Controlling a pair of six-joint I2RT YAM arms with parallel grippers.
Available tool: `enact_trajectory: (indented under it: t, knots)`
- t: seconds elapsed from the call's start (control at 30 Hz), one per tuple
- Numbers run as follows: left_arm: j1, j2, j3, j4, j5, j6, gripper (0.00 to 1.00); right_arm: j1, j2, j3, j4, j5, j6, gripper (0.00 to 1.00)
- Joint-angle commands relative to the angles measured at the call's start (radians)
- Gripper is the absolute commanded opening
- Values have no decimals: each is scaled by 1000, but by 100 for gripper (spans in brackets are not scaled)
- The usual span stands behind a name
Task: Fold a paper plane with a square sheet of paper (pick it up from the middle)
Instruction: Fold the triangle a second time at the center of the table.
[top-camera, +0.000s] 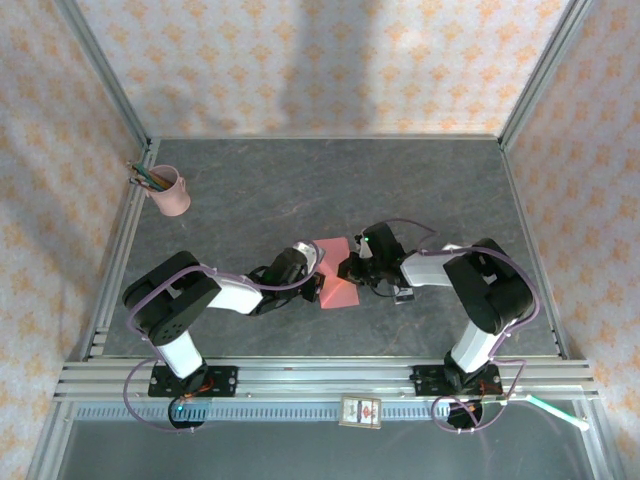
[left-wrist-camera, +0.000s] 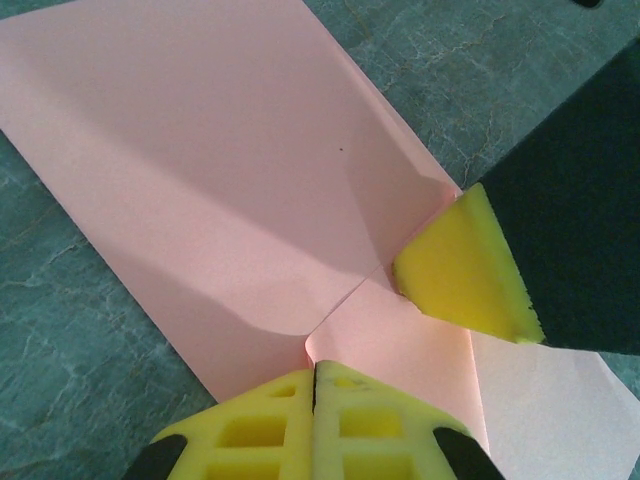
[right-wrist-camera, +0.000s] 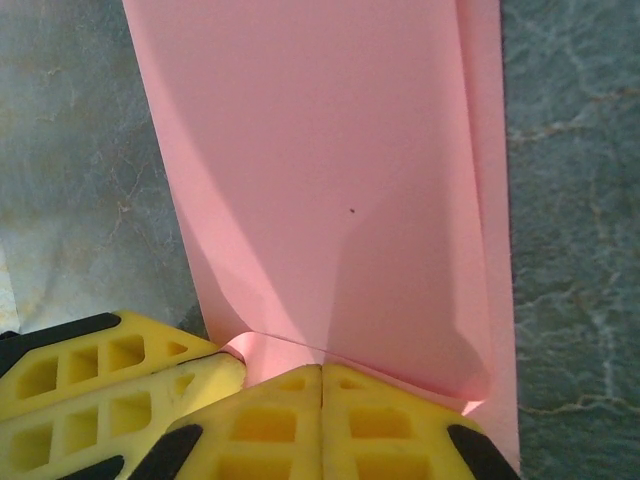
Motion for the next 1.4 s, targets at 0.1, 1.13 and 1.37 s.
enact_trajectory:
  t: [0.1,1.13,1.37]
  knots:
    - [-1,65,-33,-204,-45,18,0,-5,-81,15,-6,-26,13,7]
    - [-1,-26,62,-242,-30,-35,10,27,63,-80,53,3,31,6]
    - [-6,-178,26,-236,-1,-148,32,27,64,-96,71,7,56,5]
